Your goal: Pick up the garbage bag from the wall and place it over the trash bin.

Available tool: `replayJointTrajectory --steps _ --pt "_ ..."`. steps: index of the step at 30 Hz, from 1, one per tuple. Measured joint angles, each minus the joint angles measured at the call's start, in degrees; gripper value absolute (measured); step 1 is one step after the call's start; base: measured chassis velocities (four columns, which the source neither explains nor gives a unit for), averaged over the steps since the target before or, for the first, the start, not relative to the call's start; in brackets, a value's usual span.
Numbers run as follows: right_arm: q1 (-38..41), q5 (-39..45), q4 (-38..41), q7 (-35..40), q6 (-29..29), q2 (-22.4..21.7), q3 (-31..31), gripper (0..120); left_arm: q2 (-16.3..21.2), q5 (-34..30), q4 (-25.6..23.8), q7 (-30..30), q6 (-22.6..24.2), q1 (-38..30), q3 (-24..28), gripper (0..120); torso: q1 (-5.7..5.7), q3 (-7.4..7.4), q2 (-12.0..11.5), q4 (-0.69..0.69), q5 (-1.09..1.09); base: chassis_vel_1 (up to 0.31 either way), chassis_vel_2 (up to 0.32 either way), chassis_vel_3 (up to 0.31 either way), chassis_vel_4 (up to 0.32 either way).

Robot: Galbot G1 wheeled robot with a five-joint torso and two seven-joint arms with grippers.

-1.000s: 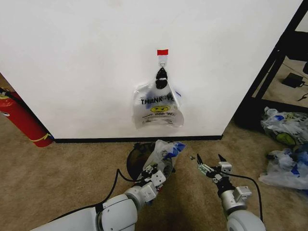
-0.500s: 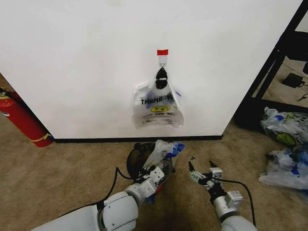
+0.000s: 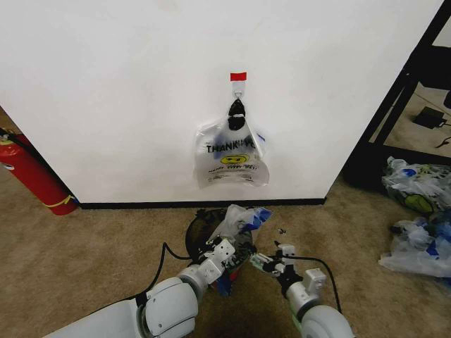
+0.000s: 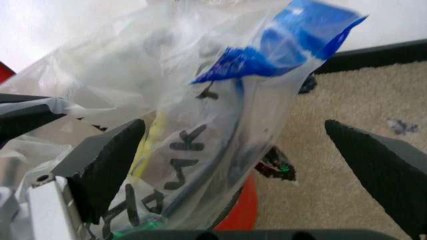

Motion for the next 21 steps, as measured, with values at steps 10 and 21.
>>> replayJointTrajectory --steps 10,21 --pt "4.7 0.6 -3.5 9.1 -3.8 4.1 -4.1 90 -0.3 0.2 -0.2 0.0 0.0 0.7 0.0 0 0.0 0.0 0.0 0.0 0.01 0.0 0.0 0.0 0.0" --pt "8.9 4.1 -7.3 16.7 -8.5 10.0 -5.9 55 0.0 -0.1 0.0 0.1 -0.1 0.3 0.0 0 0.0 0.0 0.0 0.0 0.01 0.0 0.0 0.0 0.0"
